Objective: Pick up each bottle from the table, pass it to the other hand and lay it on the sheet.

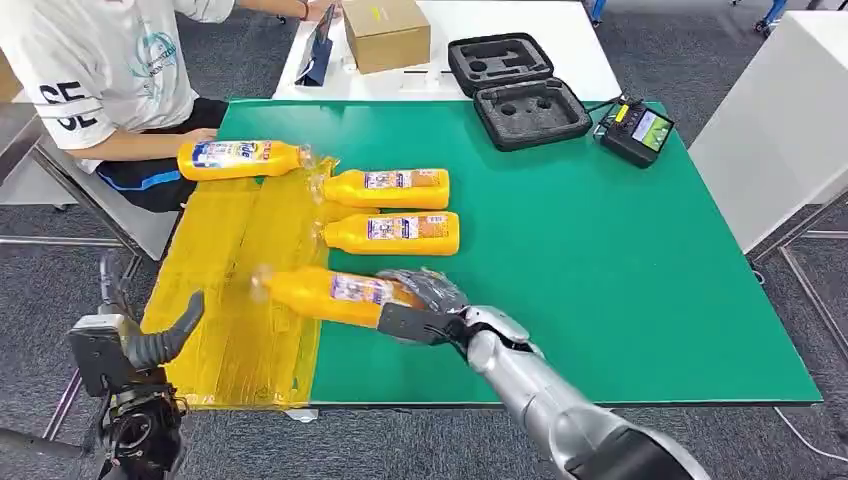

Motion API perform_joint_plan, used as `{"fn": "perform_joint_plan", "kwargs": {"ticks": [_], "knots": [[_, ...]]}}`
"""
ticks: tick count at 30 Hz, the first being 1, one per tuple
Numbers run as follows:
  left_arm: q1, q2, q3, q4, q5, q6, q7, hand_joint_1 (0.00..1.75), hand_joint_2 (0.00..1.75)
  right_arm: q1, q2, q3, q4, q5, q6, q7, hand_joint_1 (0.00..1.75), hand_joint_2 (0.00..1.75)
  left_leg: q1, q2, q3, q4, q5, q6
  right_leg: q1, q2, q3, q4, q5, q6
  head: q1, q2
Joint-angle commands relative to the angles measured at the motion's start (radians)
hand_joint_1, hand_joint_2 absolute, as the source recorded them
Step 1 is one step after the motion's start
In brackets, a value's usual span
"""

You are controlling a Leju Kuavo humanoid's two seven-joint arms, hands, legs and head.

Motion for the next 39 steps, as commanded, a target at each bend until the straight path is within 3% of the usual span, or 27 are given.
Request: {"fn": "perform_joint_plan", "kwargs": {"ticks": [1, 7, 17, 20, 26, 39], "knots": [[0.103, -0.042, 0.001, -0.047, 0.171, -0.169, 0.067, 0.00, 1.75, 0.131, 0.016, -0.046, -0.310, -0.269, -0.062, -0.074, 1.75, 1.75, 0.000, 0.000, 0.005, -0.001, -0.003, 0.000, -0.001, 0.001, 0.005, -0.001, -0.002, 0.000, 0.000, 0.000], [0.186, -0.087, 0.004, -0.152, 0.177, -0.210, 0.066, 0.00, 1.75, 0.202, -0.010, 0.047, -0.469, -0.450, -0.172, -0.074, 1.75, 1.75, 0.000, -0.001, 0.003, 0.000, -0.003, 0.000, -0.001, 0.000, 0.003, 0.000, -0.003, 0.000, 0.000, 0.000], [0.193, -0.087, -0.056, -0.174, 0.170, -0.281, 0.090, 0.00, 1.75, 0.197, -0.015, 0.072, -0.389, -0.485, -0.168, -0.074, 1.75, 1.75, 0.000, -0.001, 0.002, -0.001, -0.002, 0.000, -0.001, 0.000, 0.002, -0.001, -0.002, 0.000, 0.000, 0.000], [0.195, -0.070, -0.137, -0.185, 0.217, -0.386, 0.135, 0.00, 1.75, 0.188, -0.003, 0.100, -0.298, -0.481, -0.132, -0.074, 1.75, 1.75, 0.000, -0.002, 0.004, -0.001, -0.003, 0.000, -0.001, -0.001, 0.004, -0.001, -0.002, 0.000, 0.000, 0.000], [0.155, -0.004, -0.275, -0.178, 0.246, -0.419, 0.157, 0.00, 1.75, 0.234, 0.052, 0.197, -0.223, -0.459, -0.075, -0.074, 1.75, 1.75, 0.000, -0.001, 0.002, -0.001, -0.002, 0.000, 0.000, -0.001, 0.002, -0.002, -0.001, 0.000, 0.000, 0.000], [0.149, 0.031, -0.306, -0.173, 0.308, -0.442, 0.169, 0.00, 1.75, 0.226, 0.079, 0.261, -0.144, -0.447, -0.035, -0.074, 1.75, 1.75, 0.000, -0.002, 0.002, -0.002, -0.002, -0.001, 0.000, -0.001, 0.002, -0.001, -0.002, -0.001, 0.000, 0.000]]}}
